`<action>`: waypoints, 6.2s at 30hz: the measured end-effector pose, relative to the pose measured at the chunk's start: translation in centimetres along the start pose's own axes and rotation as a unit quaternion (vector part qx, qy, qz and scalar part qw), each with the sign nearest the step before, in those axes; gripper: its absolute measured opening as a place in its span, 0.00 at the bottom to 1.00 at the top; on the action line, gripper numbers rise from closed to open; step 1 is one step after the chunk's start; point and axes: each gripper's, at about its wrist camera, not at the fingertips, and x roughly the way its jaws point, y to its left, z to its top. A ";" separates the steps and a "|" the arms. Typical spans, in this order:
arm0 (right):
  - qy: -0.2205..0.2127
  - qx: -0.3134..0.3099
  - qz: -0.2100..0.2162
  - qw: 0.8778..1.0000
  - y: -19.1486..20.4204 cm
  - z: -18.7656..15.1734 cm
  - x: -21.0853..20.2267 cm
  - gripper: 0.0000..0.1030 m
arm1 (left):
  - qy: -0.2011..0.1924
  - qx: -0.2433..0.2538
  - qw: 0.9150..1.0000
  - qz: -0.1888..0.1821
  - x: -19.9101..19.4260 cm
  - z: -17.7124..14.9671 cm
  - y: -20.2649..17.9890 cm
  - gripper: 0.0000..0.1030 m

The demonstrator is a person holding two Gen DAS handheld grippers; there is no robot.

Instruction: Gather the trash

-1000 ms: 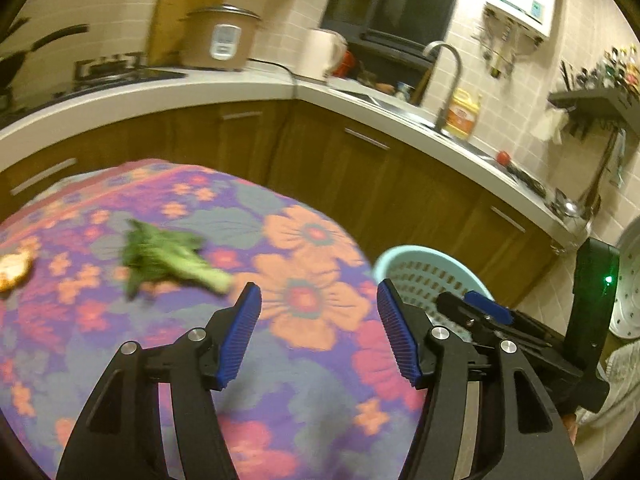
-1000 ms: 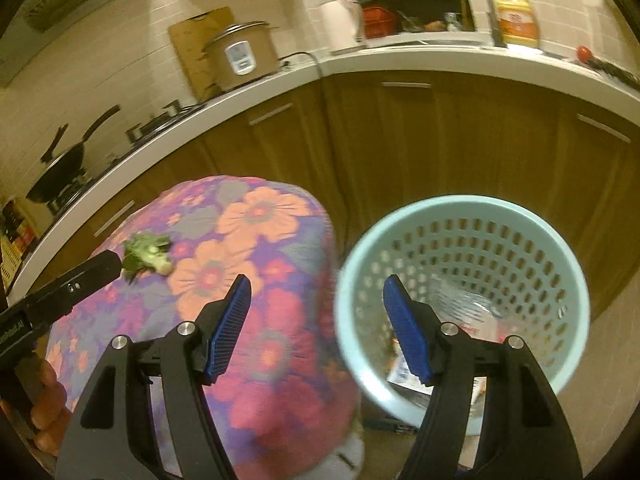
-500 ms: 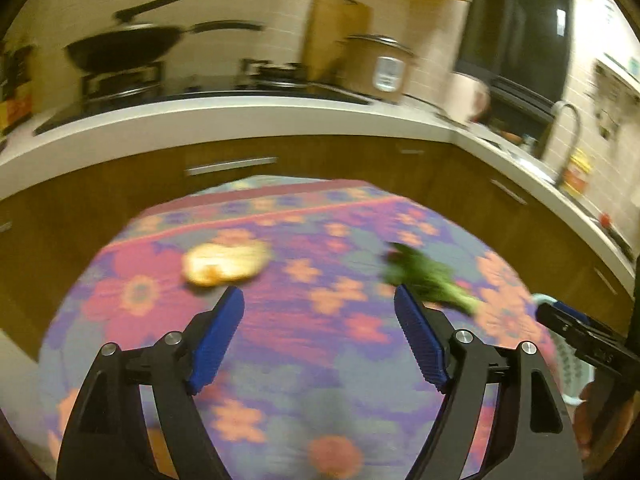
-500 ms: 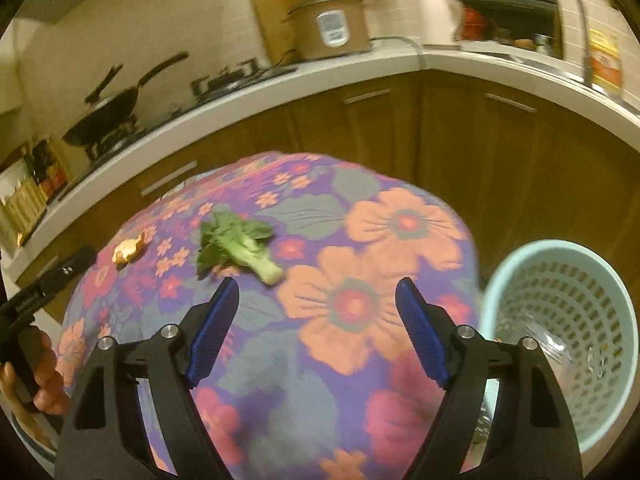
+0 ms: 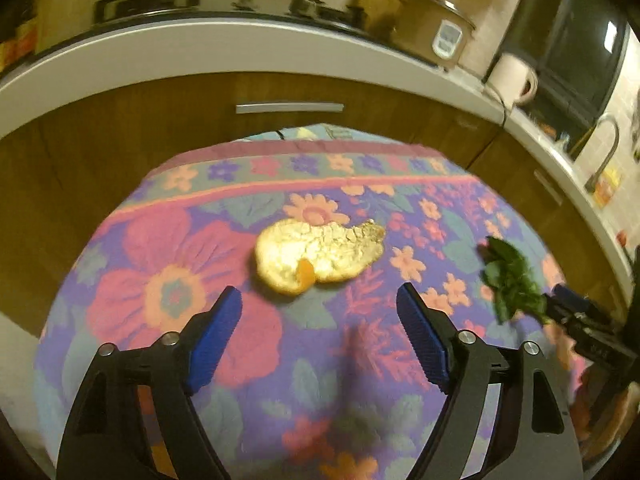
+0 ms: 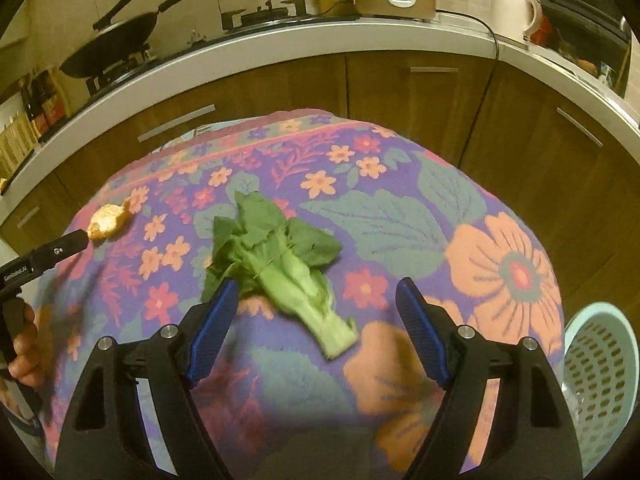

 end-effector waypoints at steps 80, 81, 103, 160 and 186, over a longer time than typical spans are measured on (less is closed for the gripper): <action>-0.022 0.257 -0.091 0.962 -28.2 -16.0 -11.7 0.30 | 0.070 0.292 0.912 -0.279 3.4 -9.5 -44.1 0.25; -0.016 0.262 -0.081 0.962 -28.5 -16.2 -11.4 0.35 | 0.071 0.291 0.913 -0.277 3.5 -9.7 -44.3 0.28; -0.073 0.220 -0.110 0.967 -24.0 -15.5 -17.6 0.56 | -0.011 0.277 0.920 -0.276 -2.9 -8.8 -39.0 0.60; -0.202 0.144 -0.249 0.936 -11.4 -9.9 -19.4 0.80 | -0.143 0.175 0.970 -0.088 -4.6 -6.0 -25.8 0.78; -0.197 0.163 -0.232 0.938 -12.4 -10.5 -19.0 0.81 | -0.145 0.168 0.972 -0.081 -4.6 -5.8 -25.7 0.82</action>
